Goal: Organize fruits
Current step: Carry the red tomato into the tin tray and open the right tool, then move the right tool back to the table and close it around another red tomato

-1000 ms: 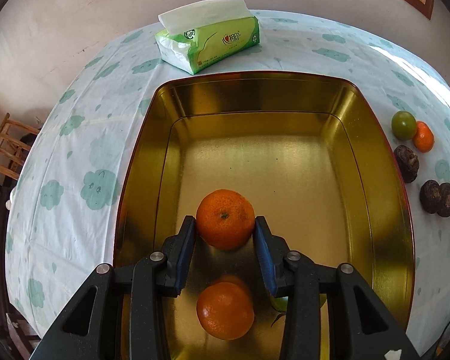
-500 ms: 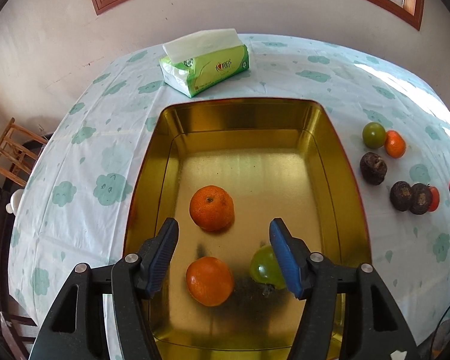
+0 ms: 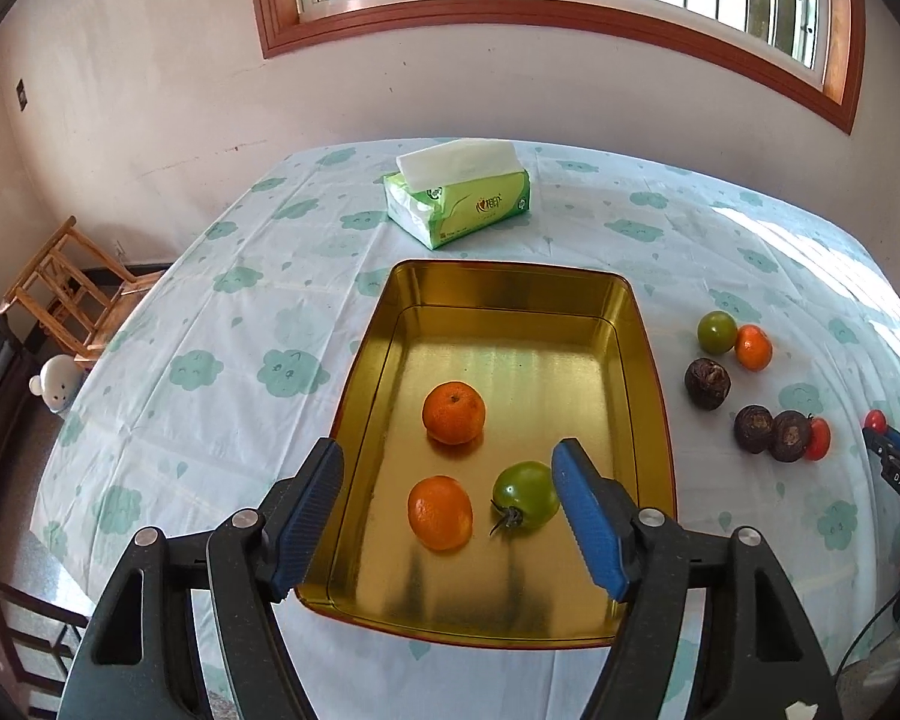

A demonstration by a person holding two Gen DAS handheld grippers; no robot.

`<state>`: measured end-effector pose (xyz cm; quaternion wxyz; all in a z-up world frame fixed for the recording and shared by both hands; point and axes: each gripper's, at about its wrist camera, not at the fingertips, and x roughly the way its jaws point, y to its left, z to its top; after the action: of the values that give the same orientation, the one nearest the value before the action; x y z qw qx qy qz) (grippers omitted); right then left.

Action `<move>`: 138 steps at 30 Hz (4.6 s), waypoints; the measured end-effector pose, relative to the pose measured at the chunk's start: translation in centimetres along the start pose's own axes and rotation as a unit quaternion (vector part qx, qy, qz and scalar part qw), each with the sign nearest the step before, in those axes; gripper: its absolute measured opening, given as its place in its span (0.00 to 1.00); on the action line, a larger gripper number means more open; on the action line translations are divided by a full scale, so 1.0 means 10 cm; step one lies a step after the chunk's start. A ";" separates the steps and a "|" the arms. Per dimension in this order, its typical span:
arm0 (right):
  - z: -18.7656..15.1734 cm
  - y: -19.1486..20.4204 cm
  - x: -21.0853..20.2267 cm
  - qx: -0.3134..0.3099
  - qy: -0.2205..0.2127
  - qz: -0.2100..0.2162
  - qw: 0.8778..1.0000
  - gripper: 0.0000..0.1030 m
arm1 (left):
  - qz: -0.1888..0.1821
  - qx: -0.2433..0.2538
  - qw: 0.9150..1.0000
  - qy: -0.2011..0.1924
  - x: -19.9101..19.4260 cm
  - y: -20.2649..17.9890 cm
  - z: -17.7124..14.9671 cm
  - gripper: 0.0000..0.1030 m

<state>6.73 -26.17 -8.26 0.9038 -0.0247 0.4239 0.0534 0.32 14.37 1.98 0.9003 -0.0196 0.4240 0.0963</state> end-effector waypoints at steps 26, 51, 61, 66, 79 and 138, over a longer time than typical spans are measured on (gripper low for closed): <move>0.10 0.00 -0.05 0.012 0.004 -0.015 1.000 0.31 | 0.034 -0.131 0.991 -0.013 -0.16 0.88 -0.51 0.82; 0.75 2.55 -0.51 -0.169 -0.045 0.221 0.959 0.31 | 0.065 -0.145 0.987 0.003 -0.10 0.87 -0.52 0.86; 0.73 3.11 -0.37 -0.221 -0.027 0.228 0.948 0.31 | 0.078 -0.158 0.984 0.011 -0.10 0.96 -0.57 0.86; 0.75 3.32 -0.25 -0.244 -0.012 0.219 0.945 0.31 | 0.082 -0.168 0.982 0.014 -0.09 1.02 -0.59 0.86; 0.70 3.57 0.00 -0.273 0.021 0.204 0.940 0.31 | 0.086 -0.185 0.979 0.017 -0.11 1.13 -0.62 0.86; 0.08 1.10 -0.22 -0.093 0.017 0.108 0.990 0.40 | 0.009 -0.081 0.997 0.002 -0.13 0.21 -0.42 0.86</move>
<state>4.62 -15.32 -6.04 0.8793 -0.0638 0.4323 0.1894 -4.08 15.76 0.44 0.8940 -0.0888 0.4171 0.1378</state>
